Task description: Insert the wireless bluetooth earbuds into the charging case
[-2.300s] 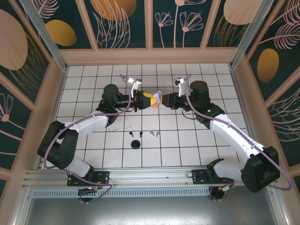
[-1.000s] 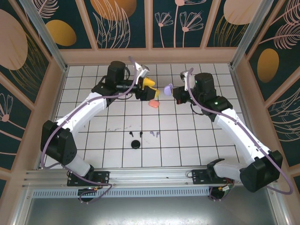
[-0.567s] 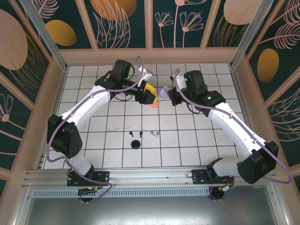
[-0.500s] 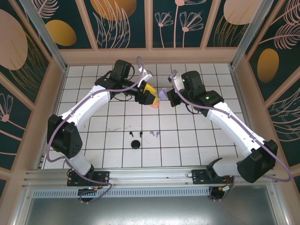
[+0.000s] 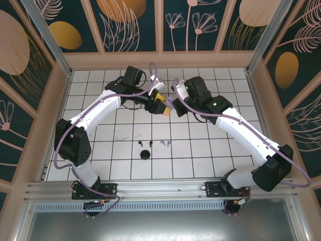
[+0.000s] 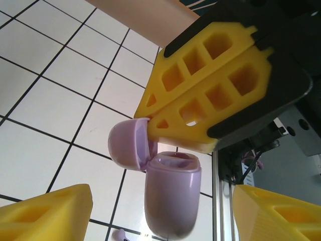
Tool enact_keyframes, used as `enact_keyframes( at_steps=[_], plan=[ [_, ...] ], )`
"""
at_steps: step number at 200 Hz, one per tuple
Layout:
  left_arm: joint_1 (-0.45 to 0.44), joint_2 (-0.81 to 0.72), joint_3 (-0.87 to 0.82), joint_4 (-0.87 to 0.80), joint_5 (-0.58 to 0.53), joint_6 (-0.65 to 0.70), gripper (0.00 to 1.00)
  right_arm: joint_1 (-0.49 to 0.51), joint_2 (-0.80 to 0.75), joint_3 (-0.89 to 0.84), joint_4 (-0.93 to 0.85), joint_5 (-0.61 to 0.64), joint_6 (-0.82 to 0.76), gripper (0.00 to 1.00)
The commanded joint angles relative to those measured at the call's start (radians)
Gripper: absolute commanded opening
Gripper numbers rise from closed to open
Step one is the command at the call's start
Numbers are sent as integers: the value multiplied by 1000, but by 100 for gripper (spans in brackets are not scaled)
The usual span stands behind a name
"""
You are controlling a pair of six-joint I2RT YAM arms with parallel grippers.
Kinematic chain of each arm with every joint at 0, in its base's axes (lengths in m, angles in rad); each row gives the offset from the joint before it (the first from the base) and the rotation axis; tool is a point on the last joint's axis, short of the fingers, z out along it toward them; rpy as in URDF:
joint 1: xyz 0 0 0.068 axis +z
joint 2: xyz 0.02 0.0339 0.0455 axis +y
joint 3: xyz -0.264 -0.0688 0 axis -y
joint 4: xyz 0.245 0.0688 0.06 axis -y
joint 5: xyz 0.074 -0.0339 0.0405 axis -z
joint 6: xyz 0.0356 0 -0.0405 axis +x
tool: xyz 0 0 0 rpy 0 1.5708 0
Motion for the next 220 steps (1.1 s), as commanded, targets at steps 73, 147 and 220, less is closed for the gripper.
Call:
enact_keyframes(
  at_steps=[73,147,220],
  plan=[
    [-7,15,25,-31,37,46,56,35,21,52,-42,45,-20,0],
    [-7,11,11,-35,64,61,30,49,28,64,-37,60,-9,0],
    [-6,-81,-133,184,31,-44,0,49,-18,96,-8,168,61,40]
  ],
)
